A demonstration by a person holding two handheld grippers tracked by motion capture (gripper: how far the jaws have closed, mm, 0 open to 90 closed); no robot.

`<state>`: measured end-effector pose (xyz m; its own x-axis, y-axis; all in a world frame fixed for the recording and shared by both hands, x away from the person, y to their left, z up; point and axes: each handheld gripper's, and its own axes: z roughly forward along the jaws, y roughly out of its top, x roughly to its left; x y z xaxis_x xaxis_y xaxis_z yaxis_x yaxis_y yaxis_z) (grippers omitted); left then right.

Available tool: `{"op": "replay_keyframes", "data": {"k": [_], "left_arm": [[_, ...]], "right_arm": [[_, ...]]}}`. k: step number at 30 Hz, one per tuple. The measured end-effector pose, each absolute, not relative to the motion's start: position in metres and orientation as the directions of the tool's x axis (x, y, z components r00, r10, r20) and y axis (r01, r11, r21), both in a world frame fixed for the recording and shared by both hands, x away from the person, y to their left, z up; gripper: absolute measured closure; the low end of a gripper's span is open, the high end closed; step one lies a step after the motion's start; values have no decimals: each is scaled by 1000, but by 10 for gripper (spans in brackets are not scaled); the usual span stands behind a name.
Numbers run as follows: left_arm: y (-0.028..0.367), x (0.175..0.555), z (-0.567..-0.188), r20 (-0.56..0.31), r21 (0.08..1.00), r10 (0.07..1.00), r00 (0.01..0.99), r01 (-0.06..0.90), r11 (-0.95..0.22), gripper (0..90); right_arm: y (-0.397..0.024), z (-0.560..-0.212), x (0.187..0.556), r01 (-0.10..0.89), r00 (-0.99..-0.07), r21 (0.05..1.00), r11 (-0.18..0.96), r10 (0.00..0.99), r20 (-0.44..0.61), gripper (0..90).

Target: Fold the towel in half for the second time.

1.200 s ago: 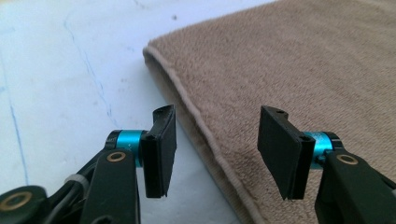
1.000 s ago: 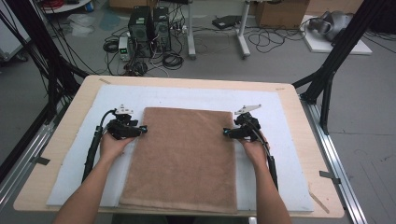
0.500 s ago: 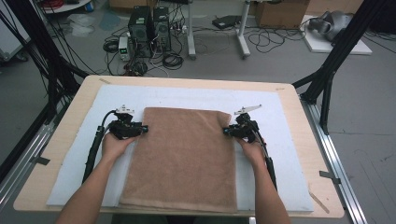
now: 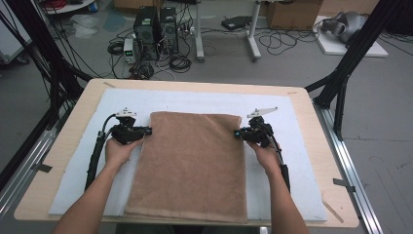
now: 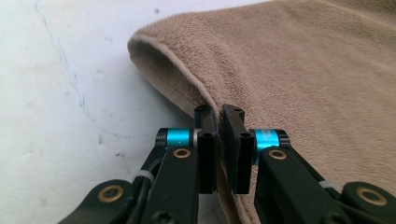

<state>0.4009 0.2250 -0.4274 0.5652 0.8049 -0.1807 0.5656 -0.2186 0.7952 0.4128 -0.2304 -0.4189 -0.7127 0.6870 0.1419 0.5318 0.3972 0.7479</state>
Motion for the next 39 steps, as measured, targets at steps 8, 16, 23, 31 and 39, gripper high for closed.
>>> {"op": "replay_keyframes", "data": {"k": [8, 16, 23, 31, 39], "left_arm": [[233, 373, -395, -130, 847, 760, 637, 469, -249, 843], [243, 319, -396, -82, 864, 709, 700, 404, -299, 842], [247, 286, -424, -109, 839, 681, 724, 435, -328, 835], [255, 276, -425, -102, 821, 683, 723, 449, -352, 665], [260, 292, -397, -73, 833, 705, 705, 432, -346, 530]], "right_arm": [[-227, -390, 390, 467, -774, 771, 434, 622, 119, 816], [-234, -379, 341, 431, -820, 758, 489, 564, 102, 810], [-235, -409, 310, 480, -827, 701, 528, 539, 160, 773], [-249, -408, 306, 500, -794, 728, 469, 583, 170, 549], [-247, -384, 323, 468, -780, 748, 471, 618, 99, 473]]}}
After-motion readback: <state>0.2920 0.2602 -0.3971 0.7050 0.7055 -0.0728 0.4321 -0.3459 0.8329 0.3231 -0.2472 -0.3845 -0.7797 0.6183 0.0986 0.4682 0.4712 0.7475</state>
